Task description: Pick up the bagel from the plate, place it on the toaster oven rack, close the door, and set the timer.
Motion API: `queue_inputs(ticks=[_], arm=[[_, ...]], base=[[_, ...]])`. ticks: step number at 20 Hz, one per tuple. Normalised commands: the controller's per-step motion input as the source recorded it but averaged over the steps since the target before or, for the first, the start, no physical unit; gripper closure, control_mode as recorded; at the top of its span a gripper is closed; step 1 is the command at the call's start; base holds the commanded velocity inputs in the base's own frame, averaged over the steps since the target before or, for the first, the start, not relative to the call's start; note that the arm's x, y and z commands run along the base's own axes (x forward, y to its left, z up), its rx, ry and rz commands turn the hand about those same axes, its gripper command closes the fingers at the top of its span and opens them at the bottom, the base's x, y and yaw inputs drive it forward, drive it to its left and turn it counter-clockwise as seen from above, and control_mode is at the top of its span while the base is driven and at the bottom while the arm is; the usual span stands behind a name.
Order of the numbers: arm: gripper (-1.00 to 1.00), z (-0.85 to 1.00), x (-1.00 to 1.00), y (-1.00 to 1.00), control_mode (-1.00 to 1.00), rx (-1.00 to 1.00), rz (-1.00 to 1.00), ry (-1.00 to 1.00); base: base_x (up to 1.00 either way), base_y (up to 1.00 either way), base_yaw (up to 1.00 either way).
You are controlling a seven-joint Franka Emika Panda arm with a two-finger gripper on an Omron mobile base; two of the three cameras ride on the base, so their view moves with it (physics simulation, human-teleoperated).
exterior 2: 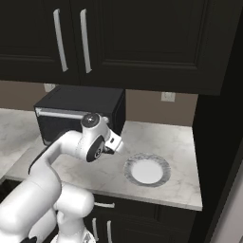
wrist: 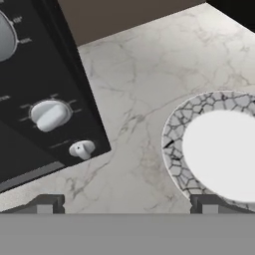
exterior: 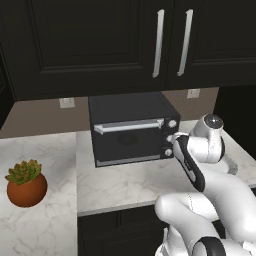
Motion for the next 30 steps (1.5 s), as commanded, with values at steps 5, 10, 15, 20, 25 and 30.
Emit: queue_inputs(ticks=[5,10,15,20,25,30], arm=[[-1.00,-0.12,-0.07,0.00,-1.00,0.00,0.09,-0.03],[-1.00,-0.06,0.00,0.00,-1.00,0.00,0.12,-0.05],[-1.00,-0.01,0.00,0.00,-1.00,0.00,0.11,0.00],[-1.00,-0.03,0.01,0.01,-1.00,0.00,0.09,0.01],[-1.00,-0.01,0.20,0.05,-1.00,0.00,0.04,0.06],[-1.00,-0.15,0.25,0.01,-1.00,0.00,0.03,0.05]], base=[[0.00,0.00,0.00],[0.00,0.00,0.00],[0.00,0.00,0.00],[0.00,0.00,0.00],[0.00,0.00,0.00],[0.00,0.00,0.00]])
